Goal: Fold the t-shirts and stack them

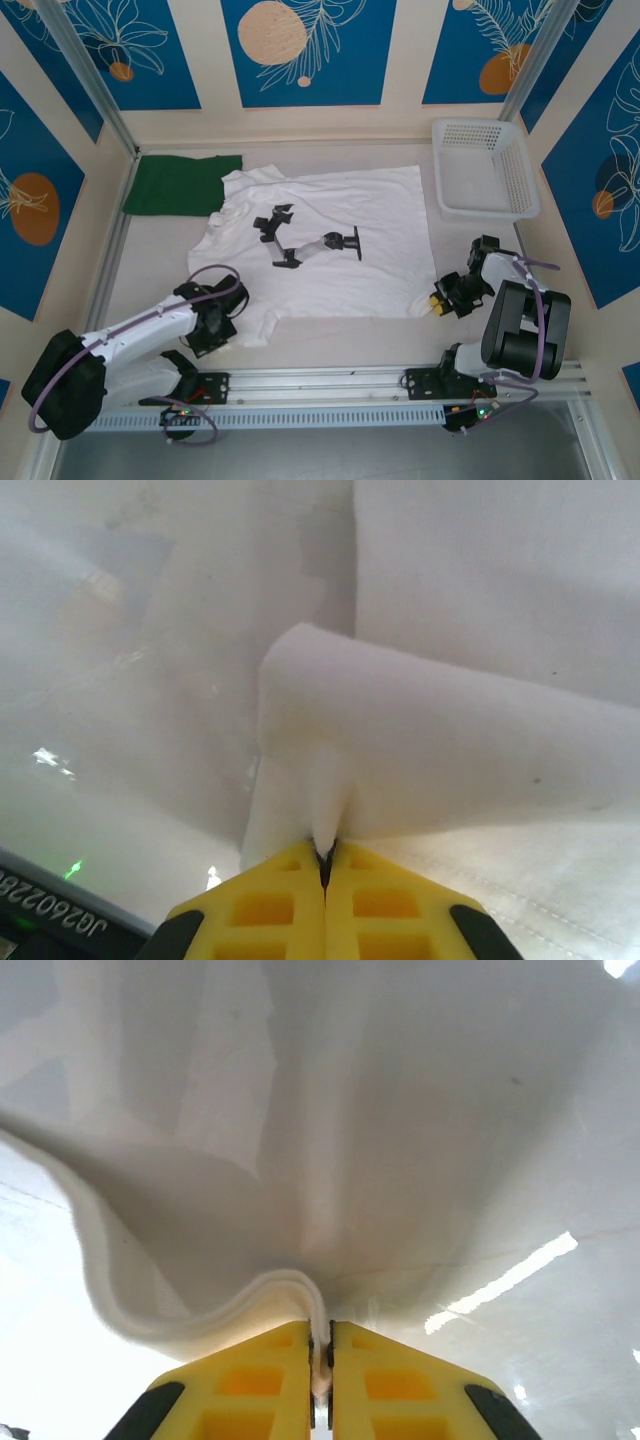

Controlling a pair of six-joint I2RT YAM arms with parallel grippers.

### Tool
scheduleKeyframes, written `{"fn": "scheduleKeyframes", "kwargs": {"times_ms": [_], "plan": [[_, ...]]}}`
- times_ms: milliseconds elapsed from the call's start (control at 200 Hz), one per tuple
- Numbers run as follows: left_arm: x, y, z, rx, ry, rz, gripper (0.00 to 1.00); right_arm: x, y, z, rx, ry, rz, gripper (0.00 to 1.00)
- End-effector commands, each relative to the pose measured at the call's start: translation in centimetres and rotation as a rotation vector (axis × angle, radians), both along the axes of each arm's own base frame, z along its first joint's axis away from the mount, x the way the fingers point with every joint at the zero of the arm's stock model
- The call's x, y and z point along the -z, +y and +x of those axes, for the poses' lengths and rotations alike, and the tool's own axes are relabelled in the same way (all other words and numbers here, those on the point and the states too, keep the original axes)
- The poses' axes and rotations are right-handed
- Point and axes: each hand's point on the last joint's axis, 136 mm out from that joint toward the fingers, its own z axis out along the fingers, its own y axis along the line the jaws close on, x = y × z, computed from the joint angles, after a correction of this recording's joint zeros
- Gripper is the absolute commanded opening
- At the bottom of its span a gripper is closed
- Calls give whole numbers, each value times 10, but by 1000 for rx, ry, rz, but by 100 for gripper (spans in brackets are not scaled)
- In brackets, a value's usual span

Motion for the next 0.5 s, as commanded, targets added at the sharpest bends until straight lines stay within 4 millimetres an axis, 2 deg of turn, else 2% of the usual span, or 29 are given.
{"fn": "scheduleKeyframes", "kwargs": {"times_ms": [0,105,245,345,495], "plan": [[-19,-3,-6,50,54,3,0,-7,-6,-15,8,89,-32,5],[-39,-9,-15,59,119,-26,0,-9,-11,-27,5,160,-61,2],[-67,-16,-22,95,198,-40,0,-15,-14,-28,18,171,-85,0],[-90,-27,-9,135,194,-58,0,-23,-15,-20,20,155,-89,0],[-118,-43,31,188,171,-68,0,-43,-14,3,9,107,-115,0]]}}
